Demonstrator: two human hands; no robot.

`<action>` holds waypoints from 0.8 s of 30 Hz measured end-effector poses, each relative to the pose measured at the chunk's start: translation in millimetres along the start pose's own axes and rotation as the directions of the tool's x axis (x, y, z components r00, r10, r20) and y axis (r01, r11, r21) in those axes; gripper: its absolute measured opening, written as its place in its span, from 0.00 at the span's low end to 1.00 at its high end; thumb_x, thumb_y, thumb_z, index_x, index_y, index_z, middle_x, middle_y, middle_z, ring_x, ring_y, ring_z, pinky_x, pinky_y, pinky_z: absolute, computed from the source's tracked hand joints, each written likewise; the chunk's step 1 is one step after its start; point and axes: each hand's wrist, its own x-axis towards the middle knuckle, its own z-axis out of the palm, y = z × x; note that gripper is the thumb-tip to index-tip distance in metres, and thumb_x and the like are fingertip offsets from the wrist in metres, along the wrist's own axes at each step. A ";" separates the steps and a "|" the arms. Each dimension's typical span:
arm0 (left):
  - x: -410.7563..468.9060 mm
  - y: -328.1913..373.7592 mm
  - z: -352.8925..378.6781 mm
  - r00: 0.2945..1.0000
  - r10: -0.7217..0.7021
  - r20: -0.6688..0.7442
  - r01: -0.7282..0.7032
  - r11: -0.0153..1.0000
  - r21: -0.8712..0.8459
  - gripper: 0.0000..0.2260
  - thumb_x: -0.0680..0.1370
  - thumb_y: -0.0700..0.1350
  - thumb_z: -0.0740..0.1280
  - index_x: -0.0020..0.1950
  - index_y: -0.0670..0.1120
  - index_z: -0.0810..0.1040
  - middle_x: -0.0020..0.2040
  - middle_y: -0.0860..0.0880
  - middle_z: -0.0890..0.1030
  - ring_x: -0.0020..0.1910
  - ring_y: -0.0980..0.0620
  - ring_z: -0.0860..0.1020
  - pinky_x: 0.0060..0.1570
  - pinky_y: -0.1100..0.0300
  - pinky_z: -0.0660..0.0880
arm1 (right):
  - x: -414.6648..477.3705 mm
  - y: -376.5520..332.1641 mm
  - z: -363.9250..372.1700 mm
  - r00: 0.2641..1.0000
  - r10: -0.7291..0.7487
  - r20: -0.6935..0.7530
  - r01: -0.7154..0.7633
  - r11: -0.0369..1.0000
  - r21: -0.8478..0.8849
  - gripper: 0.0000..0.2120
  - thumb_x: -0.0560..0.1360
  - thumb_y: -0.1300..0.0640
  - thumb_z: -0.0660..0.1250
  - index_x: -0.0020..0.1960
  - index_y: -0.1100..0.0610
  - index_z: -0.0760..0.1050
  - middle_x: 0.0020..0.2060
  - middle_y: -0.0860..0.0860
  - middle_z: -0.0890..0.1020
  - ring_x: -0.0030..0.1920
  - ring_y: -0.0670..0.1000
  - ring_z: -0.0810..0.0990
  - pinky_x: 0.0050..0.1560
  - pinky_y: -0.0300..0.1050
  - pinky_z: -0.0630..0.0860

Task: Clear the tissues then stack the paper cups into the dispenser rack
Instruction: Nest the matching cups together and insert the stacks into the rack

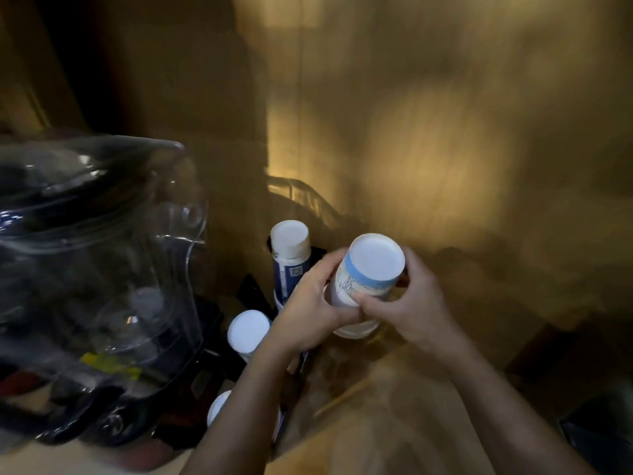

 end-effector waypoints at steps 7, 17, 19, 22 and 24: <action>-46.0 40.9 -60.3 0.987 0.080 -0.137 -0.064 0.991 0.120 0.32 0.65 0.47 0.76 0.63 0.65 0.67 0.57 0.66 0.75 0.58 0.67 0.72 0.49 0.74 0.74 | 6.1 -71.1 37.4 0.977 -0.204 0.057 0.201 0.978 0.062 0.30 0.56 0.45 0.75 0.53 0.33 0.66 0.47 0.32 0.76 0.53 0.35 0.74 0.43 0.26 0.73; -84.3 12.3 -99.2 0.972 -0.026 -0.234 0.049 0.994 0.093 0.33 0.66 0.45 0.77 0.66 0.60 0.66 0.59 0.63 0.76 0.59 0.66 0.74 0.50 0.75 0.72 | 7.8 -76.6 98.2 0.951 -0.176 0.254 0.157 0.983 0.094 0.30 0.57 0.47 0.75 0.55 0.36 0.65 0.51 0.35 0.75 0.55 0.38 0.74 0.50 0.37 0.75; -86.8 2.4 -100.5 0.969 -0.048 -0.242 0.076 0.992 0.106 0.34 0.65 0.48 0.76 0.67 0.60 0.65 0.60 0.63 0.75 0.59 0.66 0.73 0.51 0.73 0.73 | 7.8 -69.6 106.8 0.944 -0.156 0.291 0.135 0.987 0.089 0.30 0.58 0.48 0.76 0.54 0.36 0.65 0.50 0.34 0.75 0.55 0.37 0.74 0.50 0.37 0.75; -87.5 -12.2 -98.1 0.963 -0.083 -0.257 0.119 0.984 0.131 0.34 0.65 0.52 0.76 0.66 0.61 0.64 0.61 0.63 0.74 0.60 0.67 0.72 0.51 0.74 0.73 | 7.4 -57.0 115.6 0.944 -0.118 0.308 0.120 0.993 0.013 0.31 0.57 0.44 0.74 0.56 0.38 0.64 0.50 0.36 0.74 0.54 0.42 0.74 0.52 0.42 0.75; -85.8 -23.0 -94.9 0.960 -0.101 -0.260 0.143 0.979 0.146 0.33 0.66 0.50 0.76 0.66 0.61 0.63 0.61 0.62 0.73 0.60 0.66 0.72 0.54 0.71 0.74 | 6.5 -46.8 119.3 0.942 -0.097 0.321 0.115 0.993 -0.037 0.31 0.57 0.41 0.72 0.56 0.37 0.62 0.50 0.36 0.73 0.54 0.42 0.73 0.51 0.41 0.74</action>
